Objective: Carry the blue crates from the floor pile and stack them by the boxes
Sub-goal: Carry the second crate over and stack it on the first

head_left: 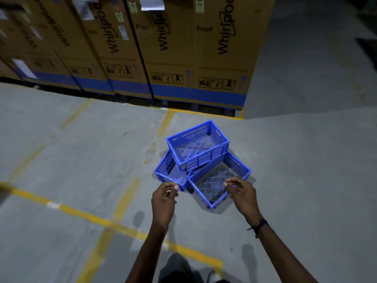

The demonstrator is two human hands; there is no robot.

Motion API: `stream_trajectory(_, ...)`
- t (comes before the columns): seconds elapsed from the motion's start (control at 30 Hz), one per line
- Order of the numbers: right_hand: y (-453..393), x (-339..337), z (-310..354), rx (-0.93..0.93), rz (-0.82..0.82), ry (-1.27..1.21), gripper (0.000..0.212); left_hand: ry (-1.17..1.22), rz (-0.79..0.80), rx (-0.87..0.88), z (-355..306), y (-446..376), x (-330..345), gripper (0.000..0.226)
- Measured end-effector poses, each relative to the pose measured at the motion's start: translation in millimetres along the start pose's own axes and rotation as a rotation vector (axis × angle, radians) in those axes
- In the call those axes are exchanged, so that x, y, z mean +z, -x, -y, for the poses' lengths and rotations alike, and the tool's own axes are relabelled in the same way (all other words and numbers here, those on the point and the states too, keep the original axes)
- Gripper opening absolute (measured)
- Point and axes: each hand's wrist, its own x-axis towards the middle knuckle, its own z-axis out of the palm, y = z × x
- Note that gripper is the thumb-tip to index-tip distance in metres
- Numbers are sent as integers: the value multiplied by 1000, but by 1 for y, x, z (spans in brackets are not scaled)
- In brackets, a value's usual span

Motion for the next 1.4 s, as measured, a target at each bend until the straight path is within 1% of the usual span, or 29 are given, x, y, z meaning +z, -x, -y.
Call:
stream_trajectory(0.13,-51,7,1,-20,38,7,8,-24,-44,-14,0,-49,18,9)
stream_trajectory(0.23,-96,14,-4,6,67,23,9,-47,-72,-19,5,-91,31,13)
stream_trajectory(0.33,-157,25,-13,28,88,53,6,-64,-91,-47,16,-152,48,14)
stream_trajectory(0.4,-202,35,-19,39,100,79,4,-82,-89,-67,26,-198,62,9)
stream_trajectory(0.53,-292,54,-43,82,117,144,6,-146,-99,-139,47,-294,95,8)
stream_trajectory(0.63,-358,71,-73,137,104,163,10,-210,-35,-117,74,-362,119,10)
stream_trajectory(0.73,-420,87,-118,161,135,221,16,-249,-29,-117,109,-424,138,22)
stream_trajectory(0.8,-459,96,-153,193,154,269,22,-281,-24,-139,142,-464,149,26)
stream_trajectory(0.83,-478,100,-173,186,162,298,23,-300,-26,-151,158,-483,154,24)
stream_trajectory(0.87,-498,103,-193,161,172,336,21,-324,-25,-172,178,-500,159,17)
stream_trajectory(0.9,-518,107,-213,140,186,378,17,-358,-28,-191,199,-516,163,9)
stream_trajectory(0.97,-557,115,-252,176,236,459,7,-463,-40,-196,247,-545,168,6)
stream_trajectory(1.0,-577,117,-272,209,266,513,11,-518,-51,-196,270,-558,170,5)
stream_trajectory(1.03,-596,118,-292,223,258,560,17,-566,-56,-207,290,-570,173,6)
stream_trajectory(1.1,-627,121,-323,136,154,637,30,-632,-48,-222,324,-592,179,12)
stream_trajectory(1.13,-640,121,-335,115,128,674,36,-652,-50,-243,343,-603,183,17)
stream_trajectory(1.2,-668,118,-361,109,108,749,49,-667,-80,-325,375,-622,193,36)
stream_trajectory(1.27,-695,117,-382,100,126,835,62,-675,-115,-385,400,-637,203,50)
stream_trajectory(1.33,-721,116,-404,93,150,940,69,-674,-108,-368,421,-649,215,61)
stream_trajectory(1.4,-745,117,-424,77,149,1013,79,-658,-88,-298,436,-658,228,68)
